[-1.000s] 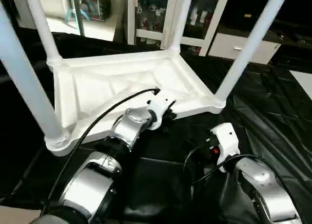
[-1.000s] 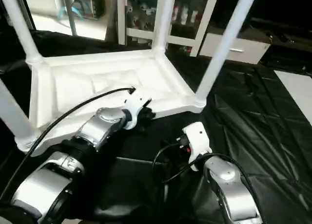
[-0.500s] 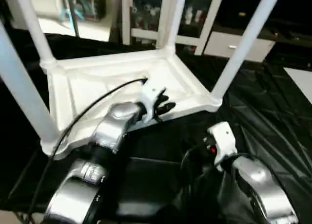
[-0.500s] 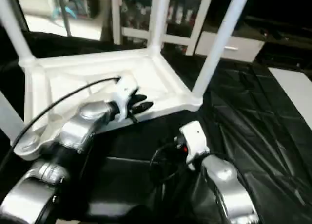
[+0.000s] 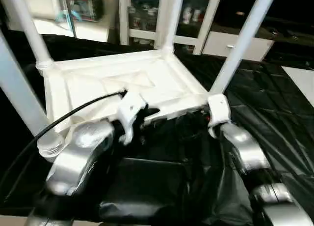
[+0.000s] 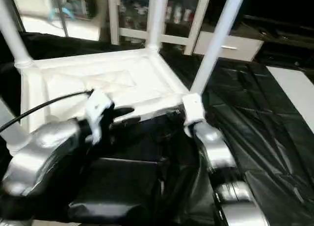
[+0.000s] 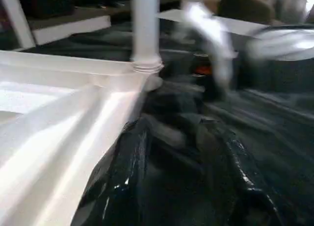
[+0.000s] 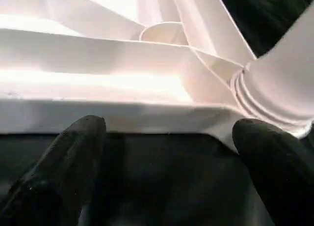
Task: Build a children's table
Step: Rotate leg to tighten
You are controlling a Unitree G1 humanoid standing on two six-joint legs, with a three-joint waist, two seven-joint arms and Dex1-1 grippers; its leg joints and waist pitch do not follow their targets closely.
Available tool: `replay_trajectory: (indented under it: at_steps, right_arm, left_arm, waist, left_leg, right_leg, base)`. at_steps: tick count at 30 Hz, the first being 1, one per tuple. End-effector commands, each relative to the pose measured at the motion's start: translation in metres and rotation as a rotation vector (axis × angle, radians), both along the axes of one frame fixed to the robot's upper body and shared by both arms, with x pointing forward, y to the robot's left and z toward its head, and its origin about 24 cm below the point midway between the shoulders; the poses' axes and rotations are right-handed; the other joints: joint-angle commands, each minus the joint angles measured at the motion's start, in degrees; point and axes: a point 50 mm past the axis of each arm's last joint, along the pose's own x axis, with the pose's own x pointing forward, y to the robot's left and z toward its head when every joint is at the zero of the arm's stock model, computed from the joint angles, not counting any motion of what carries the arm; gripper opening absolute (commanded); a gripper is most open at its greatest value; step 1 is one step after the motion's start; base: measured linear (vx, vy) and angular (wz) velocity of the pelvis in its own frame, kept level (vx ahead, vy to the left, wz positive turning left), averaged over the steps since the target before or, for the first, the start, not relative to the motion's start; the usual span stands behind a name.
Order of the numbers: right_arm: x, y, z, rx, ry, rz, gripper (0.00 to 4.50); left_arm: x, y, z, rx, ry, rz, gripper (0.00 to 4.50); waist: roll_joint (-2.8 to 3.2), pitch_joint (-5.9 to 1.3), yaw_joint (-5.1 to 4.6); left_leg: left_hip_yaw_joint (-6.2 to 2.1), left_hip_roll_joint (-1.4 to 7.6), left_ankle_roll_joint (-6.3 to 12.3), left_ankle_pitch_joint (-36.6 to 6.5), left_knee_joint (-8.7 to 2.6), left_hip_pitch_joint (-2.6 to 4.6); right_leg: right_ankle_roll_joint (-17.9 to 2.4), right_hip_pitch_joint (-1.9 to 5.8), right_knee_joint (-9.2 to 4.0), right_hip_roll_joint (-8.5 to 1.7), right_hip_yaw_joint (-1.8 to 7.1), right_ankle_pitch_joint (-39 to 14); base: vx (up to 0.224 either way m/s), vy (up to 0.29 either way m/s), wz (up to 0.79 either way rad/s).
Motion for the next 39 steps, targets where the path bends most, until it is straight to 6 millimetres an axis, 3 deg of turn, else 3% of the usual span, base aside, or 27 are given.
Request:
replay_trajectory:
  at_steps: [1,2,4,5,8,10,11,12,15,16,17,18,19,21,23,25,28,29,30,31,32,33,35,37,39]
  right_arm:
    - [0.004,-0.005,-0.003,-0.003,0.010,-0.047,4.50]
    - [0.010,-0.003,-0.001,0.011,0.007,-0.071,4.50]
    - [0.014,0.000,0.002,0.032,0.007,-0.095,4.50]
    - [0.018,0.004,0.007,0.061,-0.016,-0.100,4.50]
    - [0.026,0.013,0.016,0.119,-0.045,-0.120,4.50]
    - [0.032,0.020,0.025,0.173,-0.075,-0.141,4.50]
    - [0.033,0.021,0.027,0.183,-0.080,-0.141,4.50]
    - [0.034,0.025,0.030,0.203,-0.094,-0.128,4.50]
    - [0.039,0.031,0.042,0.291,-0.157,-0.145,4.50]
    - [0.040,0.029,0.045,0.287,-0.178,-0.157,4.50]
    - [0.041,0.027,0.047,0.287,-0.195,-0.154,4.50]
    - [0.041,0.027,0.049,0.290,-0.210,-0.134,4.50]
    - [0.041,0.027,0.050,0.295,-0.220,-0.120,4.50]
    - [0.040,0.026,0.054,0.310,-0.267,-0.026,4.50]
    - [0.037,0.023,0.058,0.318,-0.310,0.037,4.50]
    - [0.032,0.018,0.060,0.346,-0.353,0.100,4.50]
    - [0.015,0.009,0.063,0.354,-0.408,0.201,4.50]
    - [0.010,0.007,0.062,0.367,-0.403,0.215,4.50]
    - [0.000,0.005,0.060,0.377,-0.396,0.248,4.50]
    - [-0.008,0.005,0.059,0.386,-0.390,0.276,4.50]
    - [-0.018,0.005,0.057,0.390,-0.374,0.313,4.50]
    - [-0.025,0.005,0.055,0.391,-0.364,0.339,4.50]
    - [-0.039,0.005,0.051,0.374,-0.343,0.370,4.50]
    - [-0.047,0.004,0.049,0.379,-0.331,0.357,4.50]
    - [-0.054,0.004,0.050,0.398,-0.314,0.338,4.50]
  left_arm:
    - [-0.011,-0.005,0.006,-0.013,0.008,-0.042,1.84]
    - [-0.020,-0.005,0.008,-0.018,0.022,-0.040,1.84]
    - [-0.027,-0.004,0.009,-0.023,0.031,-0.029,1.84]
    - [-0.032,-0.003,0.010,-0.031,0.044,-0.019,1.84]
    - [-0.037,-0.001,0.011,-0.027,0.054,-0.001,1.84]
    - [-0.039,0.001,0.010,-0.017,0.061,0.021,1.84]
    - [-0.039,0.002,0.010,-0.015,0.061,0.024,1.84]
    - [-0.039,0.002,0.010,-0.012,0.061,0.033,1.84]
    - [-0.036,0.004,0.010,-0.022,0.051,0.092,1.84]
    - [-0.034,0.004,0.010,-0.027,0.045,0.111,1.84]
    - [-0.033,0.003,0.010,-0.029,0.041,0.123,1.84]
    - [-0.032,0.003,0.009,-0.029,0.039,0.128,1.84]
    - [-0.032,0.003,0.008,-0.028,0.039,0.132,1.84]
    - [-0.032,0.002,0.007,-0.050,0.034,0.141,1.84]
    - [-0.032,0.002,0.005,-0.082,0.033,0.150,1.84]
    - [-0.032,0.005,0.004,-0.121,0.006,0.177,1.84]
    - [-0.034,0.013,0.002,-0.169,-0.039,0.236,1.84]
    - [-0.036,0.015,0.001,-0.175,-0.042,0.242,1.84]
    - [-0.039,0.017,0.000,-0.196,-0.039,0.238,1.84]
    - [-0.042,0.018,0.000,-0.209,-0.036,0.235,1.84]
    - [-0.044,0.021,-0.002,-0.225,-0.032,0.246,1.84]
    - [-0.044,0.024,-0.003,-0.236,-0.030,0.255,1.84]
    - [-0.038,0.031,-0.008,-0.193,-0.049,0.313,1.84]
    - [-0.029,0.034,-0.009,-0.177,-0.079,0.363,1.84]
    - [-0.025,0.034,-0.009,-0.208,-0.081,0.377,1.84]
  waist:
    - [0.30,-3.62,0.15]
    - [0.41,-3.03,0.22]
    - [0.44,-2.69,0.15]
    - [0.89,-2.06,0.22]
    - [0.89,-1.68,0.06]
    - [1.23,-1.47,0.07]
    - [1.07,-1.63,0.05]
    - [1.83,-1.63,0.36]
    - [1.26,-2.02,0.26]
    - [0.63,-2.54,0.18]
    - [1.26,-2.42,0.50]
    - [0.45,-3.08,0.36]
    - [1.00,-2.98,0.74]
    - [0.68,-3.37,0.60]
    - [0.56,-3.34,1.12]
    - [0.79,-3.28,1.27]
    - [0.74,-3.02,1.76]
    - [1.45,-3.04,1.66]
    - [1.53,-2.94,1.64]
    - [0.94,-2.77,1.51]
    - [1.41,-2.77,1.58]
    - [1.18,-2.76,1.39]
    - [1.01,-2.62,1.11]
    - [1.15,-2.21,0.94]
    - [1.21,-2.30,1.07]
  left_leg:
    - [-0.84,2.26,-1.40,-9.0,-4.22,0.95]
    - [-0.80,2.26,-1.36,-9.9,-4.39,0.86]
    - [-0.95,2.27,-1.89,-12.5,-4.61,0.81]
    - [-1.13,2.26,-2.52,-14.7,-4.88,0.73]
    - [-1.45,2.18,-3.22,-19.4,-5.02,0.85]
    - [-1.60,2.11,-3.07,-19.0,-5.04,0.42]
    - [-1.52,2.07,-2.56,-17.0,-4.85,0.29]
    - [-1.42,2.05,-2.02,-14.7,-4.74,0.23]
    - [-1.23,2.09,-1.14,-12.0,-4.44,0.02]
    - [-1.00,2.17,-0.27,-9.9,-4.09,0.16]
    - [-0.87,2.11,0.54,-7.7,-3.93,0.28]
    - [-0.65,2.14,1.02,-6.4,-3.65,0.32]
    - [-0.62,2.05,1.81,-4.6,-3.54,0.33]
    - [-0.35,2.08,2.54,-3.6,-3.30,0.45]
    - [-0.39,2.27,2.58,-4.2,-3.22,0.40]
    - [-0.40,2.28,2.21,-5.5,-3.27,0.53]
    - [-0.68,2.48,1.48,-8.3,-3.58,0.77]
    - [-0.88,2.48,0.38,-10.2,-3.88,0.85]
    - [-0.90,2.36,0.08,-11.3,-4.01,0.89]
    - [-1.02,2.54,-0.78,-13.8,-4.27,0.68]
    - [-1.21,2.44,-1.35,-15.2,-4.42,0.80]
    - [-1.31,2.52,-1.52,-16.0,-4.51,0.65]
    - [-1.51,2.45,-2.14,-20.2,-4.69,0.77]
    - [-1.70,2.29,-2.30,-22.2,-4.86,0.79]
    - [-1.89,2.26,-2.72,-23.2,-4.83,1.20]
  right_leg:
    - [-11.6,2.34,-2.34,-2.87,2.35,-6.9]
    - [-11.3,2.03,-2.62,-2.77,2.40,-7.9]
    - [-10.6,1.96,-2.99,-2.74,2.38,-10.9]
    - [-10.0,1.63,-3.16,-2.82,2.40,-13.1]
    - [-8.6,1.36,-3.69,-2.81,2.35,-18.2]
    - [-8.8,1.49,-3.51,-2.95,2.39,-17.4]
    - [-9.3,1.58,-3.23,-2.95,2.46,-15.2]
    - [-10.0,1.58,-2.86,-2.86,2.45,-11.9]
    - [-11.4,1.99,-2.34,-2.76,2.33,-8.3]
    - [-12.2,2.13,-1.98,-2.73,2.35,-6.0]
    - [-13.1,1.89,-1.72,-2.69,2.34,-3.8]
    - [-13.5,2.19,-1.53,-2.57,2.30,-2.6]
    - [-13.9,2.05,-1.24,-2.53,2.29,-0.3]
    - [-14.1,2.07,-1.09,-2.19,2.27,1.3]
    - [-13.5,2.13,-1.14,-2.36,2.32,0.5]
    - [-13.2,2.00,-1.29,-2.35,2.35,-1.3]
    - [-10.3,2.11,-2.12,-2.24,2.49,-3.9]
    - [-9.9,2.01,-2.18,-2.19,2.39,-6.4]
    - [-9.4,2.09,-2.57,-1.99,2.39,-7.6]
    - [-8.2,2.01,-2.89,-2.17,2.50,-10.6]
    - [-7.1,2.09,-3.30,-2.11,2.55,-12.4]
    - [-7.1,2.04,-3.26,-2.18,2.56,-13.2]
    - [-6.1,1.71,-4.06,-2.35,2.52,-19.7]
    - [-4.4,1.35,-4.84,-2.33,2.57,-24.3]
    - [-3.1,1.03,-5.27,-2.49,2.48,-27.4]
  base:
    - [0.000,0.000,0.00]
    - [0.000,0.000,0.00]
    - [0.000,0.000,0.00]
    - [0.000,0.000,0.00]
    - [0.000,0.000,0.00]
    - [0.000,0.000,0.00]
    - [0.000,0.000,0.00]
    - [0.000,0.000,0.00]
    - [0.000,0.000,0.00]
    - [0.000,0.000,0.00]
    - [0.000,0.000,0.00]
    - [0.000,0.000,0.00]
    - [0.000,0.000,0.00]
    - [0.000,0.000,0.00]
    - [0.000,0.000,0.00]
    - [0.000,0.000,0.00]
    - [0.000,0.000,0.00]
    - [0.000,0.000,0.00]
    - [0.000,0.000,0.00]
    - [0.000,0.000,0.00]
    - [0.000,0.000,0.00]
    - [0.000,0.000,0.00]
    - [0.000,0.000,0.00]
    - [0.000,0.000,0.00]
    - [0.000,0.000,0.00]
